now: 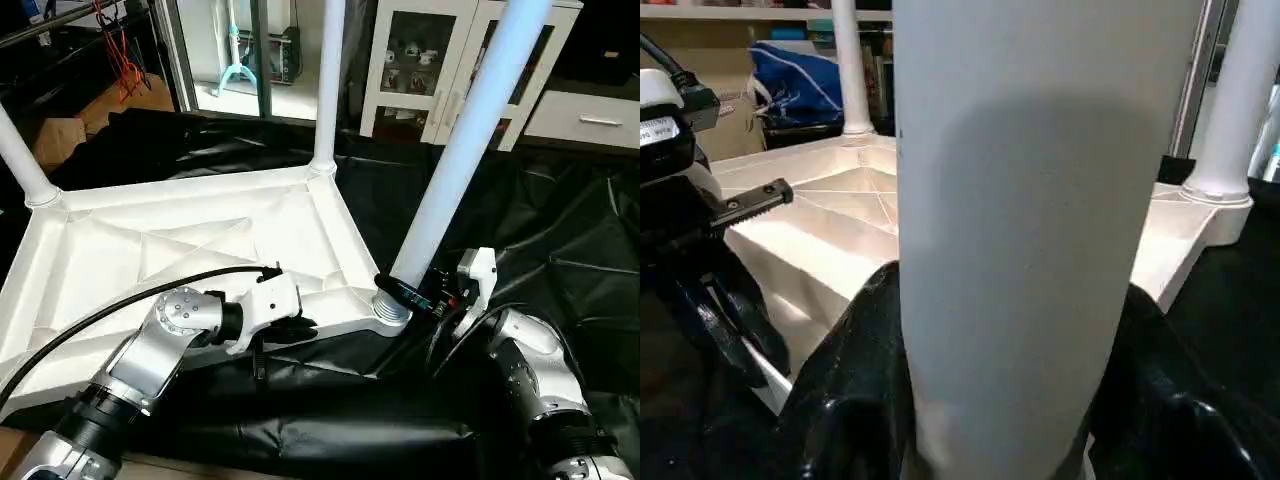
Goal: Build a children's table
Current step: Insert table leg to table base
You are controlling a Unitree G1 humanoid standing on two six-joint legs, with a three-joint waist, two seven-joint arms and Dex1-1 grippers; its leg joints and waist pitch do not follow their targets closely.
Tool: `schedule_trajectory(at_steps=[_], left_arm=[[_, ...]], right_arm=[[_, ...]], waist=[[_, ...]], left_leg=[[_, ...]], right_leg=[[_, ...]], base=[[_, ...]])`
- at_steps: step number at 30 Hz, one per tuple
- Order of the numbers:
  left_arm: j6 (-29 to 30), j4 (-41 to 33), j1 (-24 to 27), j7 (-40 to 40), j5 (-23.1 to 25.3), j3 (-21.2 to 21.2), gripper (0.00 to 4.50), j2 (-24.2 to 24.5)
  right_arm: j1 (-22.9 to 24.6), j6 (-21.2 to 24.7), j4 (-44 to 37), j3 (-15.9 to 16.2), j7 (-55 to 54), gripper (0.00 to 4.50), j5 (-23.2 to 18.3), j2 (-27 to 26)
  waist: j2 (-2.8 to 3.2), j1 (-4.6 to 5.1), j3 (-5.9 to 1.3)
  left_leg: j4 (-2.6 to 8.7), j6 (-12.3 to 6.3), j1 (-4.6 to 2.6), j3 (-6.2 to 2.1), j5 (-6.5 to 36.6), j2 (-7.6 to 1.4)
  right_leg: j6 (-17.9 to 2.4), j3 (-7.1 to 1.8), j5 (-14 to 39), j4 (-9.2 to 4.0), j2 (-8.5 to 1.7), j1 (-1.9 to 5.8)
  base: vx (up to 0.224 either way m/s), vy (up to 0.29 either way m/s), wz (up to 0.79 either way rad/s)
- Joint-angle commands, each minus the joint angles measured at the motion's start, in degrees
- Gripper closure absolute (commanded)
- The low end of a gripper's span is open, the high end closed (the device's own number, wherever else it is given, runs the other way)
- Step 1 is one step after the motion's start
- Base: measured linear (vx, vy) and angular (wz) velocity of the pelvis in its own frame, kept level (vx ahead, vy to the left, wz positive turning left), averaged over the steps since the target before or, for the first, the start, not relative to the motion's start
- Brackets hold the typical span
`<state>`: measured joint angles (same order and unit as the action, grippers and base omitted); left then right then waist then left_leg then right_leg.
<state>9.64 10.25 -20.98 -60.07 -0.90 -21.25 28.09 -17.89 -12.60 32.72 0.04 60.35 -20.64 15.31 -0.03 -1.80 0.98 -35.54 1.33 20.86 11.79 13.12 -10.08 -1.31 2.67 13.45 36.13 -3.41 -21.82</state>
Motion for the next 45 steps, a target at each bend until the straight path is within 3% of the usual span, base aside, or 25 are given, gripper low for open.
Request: schedule_trajectory(at_steps=[1,6,9,10,11,12,13,14,15,16,17,18,19,22,24,29,32,36,39,40,41,42,44,45], left_arm=[[-0.2,-0.8,0.2,-0.7,0.7,-0.6,4.5,0.5],[0.0,-0.8,0.3,-0.6,1.0,-0.8,4.5,0.5],[3.0,-0.7,0.2,1.9,2.4,-1.1,4.5,-0.1],[4.1,-0.3,-0.1,3.0,3.1,-1.3,4.5,-0.5],[6.4,0.2,-0.7,4.9,3.8,-1.3,4.5,-1.6],[8.5,1.1,-1.6,7.1,4.4,-1.2,4.5,-3.2],[10.7,2.3,-2.8,9.9,5.1,-1.0,4.5,-5.1],[13.2,3.7,-4.2,13.3,6.1,-0.6,4.5,-7.2],[19.8,8.8,-8.5,24.8,7.8,1.7,4.5,-14.6],[21.9,10.5,-10.0,28.8,8.1,2.7,4.5,-17.2],[22.8,11.9,-11.3,31.0,8.0,3.3,4.5,-19.1],[22.8,11.9,-11.3,31.0,8.0,3.3,4.5,-19.1],[23.2,13.0,-12.9,32.3,7.7,3.2,4.5,-21.3],[23.0,13.0,-14.2,31.8,8.2,2.0,4.5,-22.8],[22.8,12.2,-13.9,31.0,8.6,2.1,4.5,-22.2],[23.2,13.0,-13.9,31.8,9.5,2.4,4.5,-20.8],[19.0,12.3,-13.4,29.5,8.5,1.9,4.5,-19.3],[12.5,7.8,-10.1,21.0,5.6,1.0,4.5,-15.2],[9.2,-0.1,-4.6,9.3,1.7,0.1,4.5,-8.1],[8.0,-2.7,-2.5,5.5,0.9,-0.5,4.5,-4.5],[8.0,-3.7,-1.6,4.1,0.5,-0.6,4.5,-3.1],[8.0,-4.6,-0.8,3.1,0.2,-0.6,4.5,-1.7],[8.0,-4.9,-0.5,2.7,0.1,-0.4,4.5,-1.3],[8.0,-5.4,-0.1,2.1,-0.2,-0.2,4.5,-0.7]], right_arm=[[4.1,2.4,5.4,1.6,-1.4,2.63,4.4,1.0],[3.9,2.2,5.8,1.2,-2.9,2.63,4.8,0.7],[1.6,1.6,8.7,0.2,-12.4,2.63,7.5,-0.3],[0.5,1.9,10.2,-0.2,-15.9,2.63,8.2,-0.7],[-1.3,2.7,12.8,-1.1,-21.8,2.63,8.9,-1.4],[-3.3,3.6,15.5,-2.3,-28.3,2.63,9.3,-2.2],[-5.2,4.5,18.0,-3.4,-34.7,2.63,9.4,-3.0],[-6.8,5.4,20.3,-4.3,-40.6,2.63,9.5,-3.7],[-10.6,7.7,25.4,-6.6,-52.7,2.63,8.2,-6.4],[-11.8,8.3,27.0,-7.1,-56.1,2.63,7.7,-7.4],[-12.7,8.5,27.8,-7.1,-57.2,2.63,7.7,-8.4],[-12.7,8.5,27.8,-7.1,-57.2,2.63,7.7,-8.4],[-14.0,8.8,28.6,-6.4,-58.5,2.63,8.3,-10.2],[-16.3,9.4,28.8,-4.8,-59.5,2.63,9.8,-13.0],[-17.2,7.5,29.2,-2.7,-58.7,2.63,11.9,-13.2],[-18.5,4.7,31.6,-3.5,-60.8,2.63,11.6,-13.3],[-18.7,2.5,31.0,-6.1,-58.3,2.63,9.6,-13.8],[-18.0,1.9,27.7,-7.2,-49.5,2.63,7.3,-13.2],[-15.0,4.1,21.1,-4.8,-32.6,2.63,4.0,-10.0],[-12.7,5.9,17.3,-2.6,-23.6,2.63,3.1,-7.2],[-11.6,6.7,15.7,-1.5,-19.9,2.63,3.0,-5.8],[-10.3,7.5,14.2,-0.2,-15.7,2.63,3.0,-3.9],[-9.9,8.0,13.7,0.2,-14.0,2.63,2.8,-3.1],[-9.1,8.8,12.8,0.8,-11.3,2.63,2.6,-1.8]], waist=[[0.87,0.54,-2.31],[0.92,0.64,-2.18],[1.23,0.82,-1.83],[1.43,1.05,-1.45],[1.21,1.49,-1.09],[1.78,1.6,-0.93],[1.5,2.25,-1.06],[1.65,2.6,-1.05],[1.58,2.65,-1.2],[1.82,2.75,-1.33],[1.67,2.4,-1.5],[1.54,2.26,-1.58],[1.64,2.19,-2.29],[1.5,2.15,-2.76],[1.48,2.13,-2.44],[1.74,2.8,-1.99],[1.63,3.03,-1.98],[1.6,3.4,-2.26],[1.57,3.96,-2.71],[1.5,4.12,-2.84],[1.22,4.27,-2.67],[1.33,4.0,-2.69],[1.5,3.73,-2.38],[1.14,3.7,-2.34]], left_leg=[[4.53,-2.65,-1.02,-2.0,5.3,-3.91],[4.72,-2.16,-1.06,-2.03,6.7,-3.96],[5.11,-0.56,-1.17,-2.11,9.1,-4.02],[5.39,0.54,-1.3,-2.16,12.3,-3.96],[5.72,2.21,-1.62,-2.2,15.9,-4.0],[5.8,3.0,-1.87,-2.39,18.0,-3.87],[5.64,4.22,-2.14,-2.48,19.3,-3.72],[5.62,4.82,-1.94,-2.58,19.3,-3.58],[5.55,4.75,-1.96,-2.7,18.9,-3.58],[5.24,5.36,-2.27,-2.52,16.9,-3.54],[5.0,4.9,-2.82,-2.14,16.7,-3.36],[4.88,4.26,-2.63,-2.01,16.0,-3.23],[4.8,1.81,-0.64,-2.37,7.9,-3.14],[4.19,-2.35,-0.73,-2.28,0.2,-3.12],[4.35,-4.08,-0.49,-2.25,2.1,-3.34],[5.0,-1.06,-0.93,-2.3,9.3,-3.67],[5.12,-0.77,-0.66,-2.39,10.0,-3.64],[4.94,-2.92,-0.27,-2.4,6.5,-3.66],[4.39,-6.83,0.15,-2.5,1.9,-3.73],[4.09,-9.43,-0.03,-2.61,-1.3,-3.96],[4.11,-10.15,-0.05,-2.43,-1.5,-3.94],[4.08,-10.32,-0.16,-2.5,-2.0,-4.15],[4.29,-9.79,-0.55,-2.22,-1.7,-4.31],[4.35,-9.38,-0.62,-2.16,-1.5,-4.33]], right_leg=[[-15.4,-2.85,-5.6,-3.53,-4.8,2.2],[-15.3,-2.86,-4.1,-3.76,-4.78,2.14],[-14.9,-2.87,-0.8,-4.08,-4.8,1.92],[-14.6,-2.91,3.3,-4.52,-4.78,1.79],[-14.2,-2.94,8.7,-4.86,-4.74,1.53],[-14.0,-2.96,11.9,-5.18,-4.92,1.4],[-13.5,-3.03,14.8,-5.4,-4.92,1.2],[-13.0,-3.12,16.0,-5.55,-4.97,1.23],[-12.8,-3.15,15.9,-5.69,-5.04,1.31],[-13.3,-3.24,13.4,-5.55,-4.94,0.92],[-13.5,-3.25,11.4,-5.63,-4.66,0.75],[-13.5,-3.3,10.0,-5.71,-4.67,0.85],[-13.6,-3.19,-0.8,-4.41,-4.84,2.71],[-15.2,-2.84,-13.7,-3.36,-4.71,2.72],[-15.8,-2.74,-11.6,-3.69,-5.09,2.91],[-15.4,-2.73,-0.6,-4.72,-5.06,2.53],[-15.0,-2.85,-0.1,-4.76,-5.13,2.64],[-15.7,-2.79,-6.0,-4.16,-5.13,3.03],[-16.6,-2.72,-13.9,-3.25,-5.14,3.47],[-16.9,-2.53,-18.0,-2.84,-5.05,3.22],[-17.0,-2.5,-18.0,-2.91,-4.89,3.03],[-17.1,-2.48,-17.7,-2.83,-5.05,2.96],[-17.6,-2.53,-14.3,-3.09,-4.89,2.44],[-17.7,-2.56,-13.2,-3.19,-4.87,2.41]], base=[[0.0,0.0,0.0],[0.0,0.0,0.0],[0.0,0.0,0.0],[0.0,0.0,0.0],[0.0,0.0,0.0],[0.0,0.0,0.0],[0.0,0.0,0.0],[0.0,0.0,0.0],[0.0,0.0,0.0],[0.0,0.0,0.0],[0.0,0.0,0.0],[0.052,0.014,0.07],[0.052,0.014,0.07],[0.064,-0.001,0.01],[0.0,0.0,0.0],[0.0,0.0,0.0],[0.0,0.0,0.0],[0.0,0.0,0.0],[0.0,0.0,0.0],[0.0,0.0,0.0],[0.0,0.0,0.0],[0.0,0.0,0.0],[0.0,0.0,0.0],[0.0,0.0,0.0]])
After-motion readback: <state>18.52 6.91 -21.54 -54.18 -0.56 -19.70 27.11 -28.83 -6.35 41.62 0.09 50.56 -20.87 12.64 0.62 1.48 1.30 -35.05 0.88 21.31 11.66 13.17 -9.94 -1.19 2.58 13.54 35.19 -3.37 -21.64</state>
